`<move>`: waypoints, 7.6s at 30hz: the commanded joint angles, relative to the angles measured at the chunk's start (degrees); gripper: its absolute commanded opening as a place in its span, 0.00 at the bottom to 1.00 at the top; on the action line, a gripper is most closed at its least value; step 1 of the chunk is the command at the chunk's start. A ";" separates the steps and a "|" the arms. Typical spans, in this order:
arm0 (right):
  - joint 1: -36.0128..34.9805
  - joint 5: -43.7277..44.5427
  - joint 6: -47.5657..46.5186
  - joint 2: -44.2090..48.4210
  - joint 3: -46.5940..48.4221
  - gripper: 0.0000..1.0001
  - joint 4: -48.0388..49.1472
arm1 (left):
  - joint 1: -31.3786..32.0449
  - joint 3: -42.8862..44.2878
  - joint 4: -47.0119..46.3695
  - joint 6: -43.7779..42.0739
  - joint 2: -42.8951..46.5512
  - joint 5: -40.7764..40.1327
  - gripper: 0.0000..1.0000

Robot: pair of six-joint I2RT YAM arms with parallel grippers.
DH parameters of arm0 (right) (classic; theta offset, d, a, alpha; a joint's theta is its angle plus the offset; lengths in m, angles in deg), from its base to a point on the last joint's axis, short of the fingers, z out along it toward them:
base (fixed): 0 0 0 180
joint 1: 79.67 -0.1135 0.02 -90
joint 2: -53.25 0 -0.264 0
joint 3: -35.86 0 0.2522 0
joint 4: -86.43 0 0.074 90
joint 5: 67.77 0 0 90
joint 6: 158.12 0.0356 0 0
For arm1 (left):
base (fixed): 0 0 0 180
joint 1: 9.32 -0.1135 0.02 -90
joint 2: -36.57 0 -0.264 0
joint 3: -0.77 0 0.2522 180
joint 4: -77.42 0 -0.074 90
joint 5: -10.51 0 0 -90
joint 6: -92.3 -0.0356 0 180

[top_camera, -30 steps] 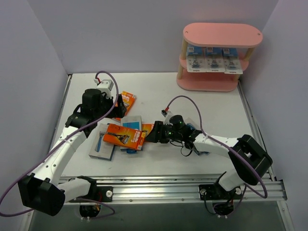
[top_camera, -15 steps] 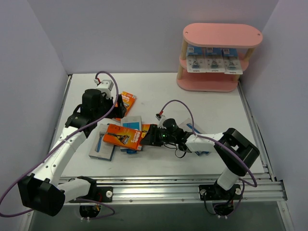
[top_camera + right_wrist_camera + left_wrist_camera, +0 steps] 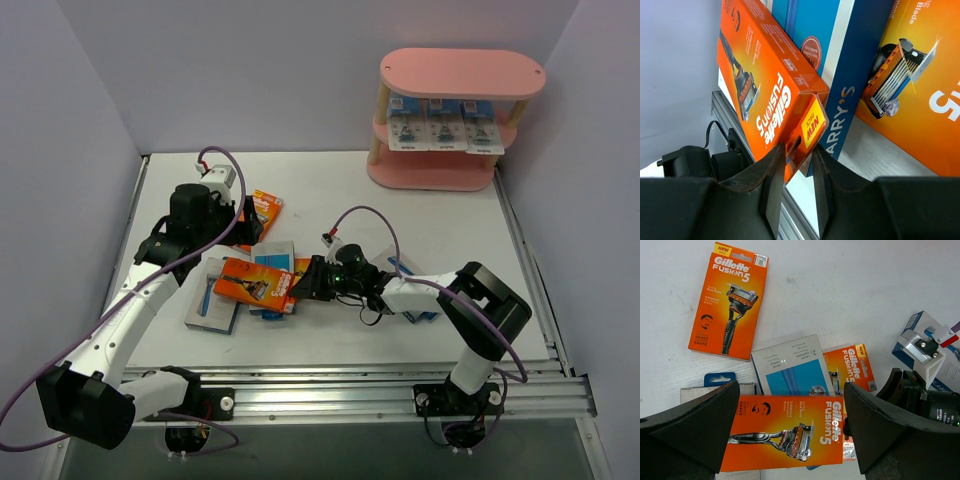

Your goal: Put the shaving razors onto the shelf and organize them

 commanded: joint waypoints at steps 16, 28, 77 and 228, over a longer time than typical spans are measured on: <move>0.32 -2.84 4.52 -0.10 0.97 0.00 9.28 | 0.22 3.09 0.10 -0.44 -0.54 1.46 0.94; 5.67 -5.40 6.46 4.02 2.73 0.00 8.96 | 0.22 3.18 0.10 -0.35 -0.98 1.90 0.94; 53.76 5.31 -28.43 7.01 15.30 0.00 -30.17 | 0.22 4.23 1.51 0.17 -4.14 3.93 0.94; 53.23 63.68 26.33 -36.40 25.32 0.00 51.49 | 0.22 3.44 -2.97 6.68 -14.25 20.71 0.94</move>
